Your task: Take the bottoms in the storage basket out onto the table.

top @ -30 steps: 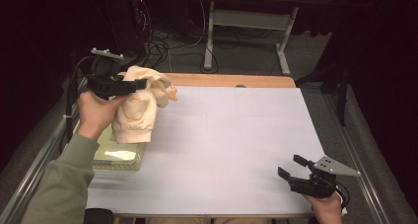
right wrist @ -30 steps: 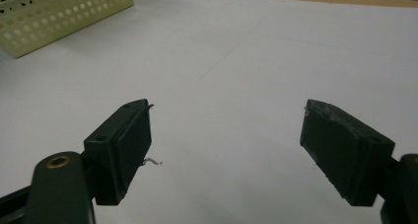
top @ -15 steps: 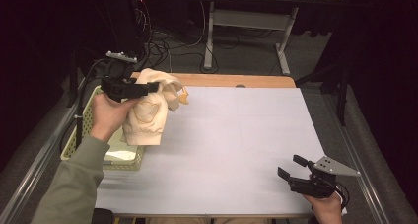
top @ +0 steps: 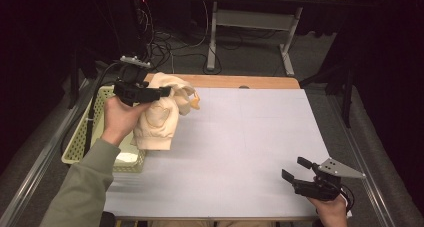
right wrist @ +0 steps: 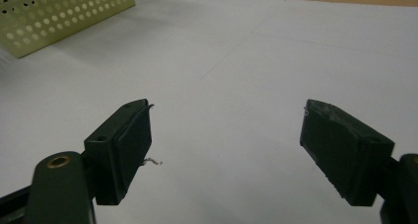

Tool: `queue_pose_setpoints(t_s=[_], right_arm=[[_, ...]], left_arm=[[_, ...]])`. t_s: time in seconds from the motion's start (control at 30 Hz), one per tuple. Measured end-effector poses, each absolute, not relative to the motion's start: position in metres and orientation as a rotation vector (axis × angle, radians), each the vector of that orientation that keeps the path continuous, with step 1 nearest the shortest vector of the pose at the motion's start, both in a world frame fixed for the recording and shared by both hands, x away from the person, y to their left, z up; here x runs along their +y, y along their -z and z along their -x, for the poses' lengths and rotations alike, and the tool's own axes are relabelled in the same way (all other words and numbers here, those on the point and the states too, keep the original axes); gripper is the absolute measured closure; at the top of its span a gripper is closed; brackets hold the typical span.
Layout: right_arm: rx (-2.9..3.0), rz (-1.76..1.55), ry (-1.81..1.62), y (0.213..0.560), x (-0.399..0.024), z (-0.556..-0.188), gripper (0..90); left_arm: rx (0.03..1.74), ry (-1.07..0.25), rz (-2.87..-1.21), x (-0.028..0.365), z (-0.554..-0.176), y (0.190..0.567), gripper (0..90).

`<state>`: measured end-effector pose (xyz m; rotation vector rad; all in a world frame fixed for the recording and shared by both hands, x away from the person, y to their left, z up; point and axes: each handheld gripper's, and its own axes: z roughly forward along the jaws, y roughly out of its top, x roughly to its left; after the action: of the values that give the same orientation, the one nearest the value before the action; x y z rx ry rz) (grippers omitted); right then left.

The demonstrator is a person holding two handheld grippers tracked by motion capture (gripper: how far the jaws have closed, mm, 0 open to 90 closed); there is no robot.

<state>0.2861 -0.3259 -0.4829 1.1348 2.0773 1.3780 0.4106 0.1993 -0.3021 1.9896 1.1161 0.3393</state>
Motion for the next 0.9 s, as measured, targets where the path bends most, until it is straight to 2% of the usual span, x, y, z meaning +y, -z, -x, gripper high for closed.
queue_pose_setpoints(t_s=[0.9], right_arm=[[2.077, -1.135, -1.381, 0.483, -0.326, -0.286, 20.2]], left_arm=[[1.047, -0.287, -2.013, 0.163, -0.414, 0.316, 61.2]])
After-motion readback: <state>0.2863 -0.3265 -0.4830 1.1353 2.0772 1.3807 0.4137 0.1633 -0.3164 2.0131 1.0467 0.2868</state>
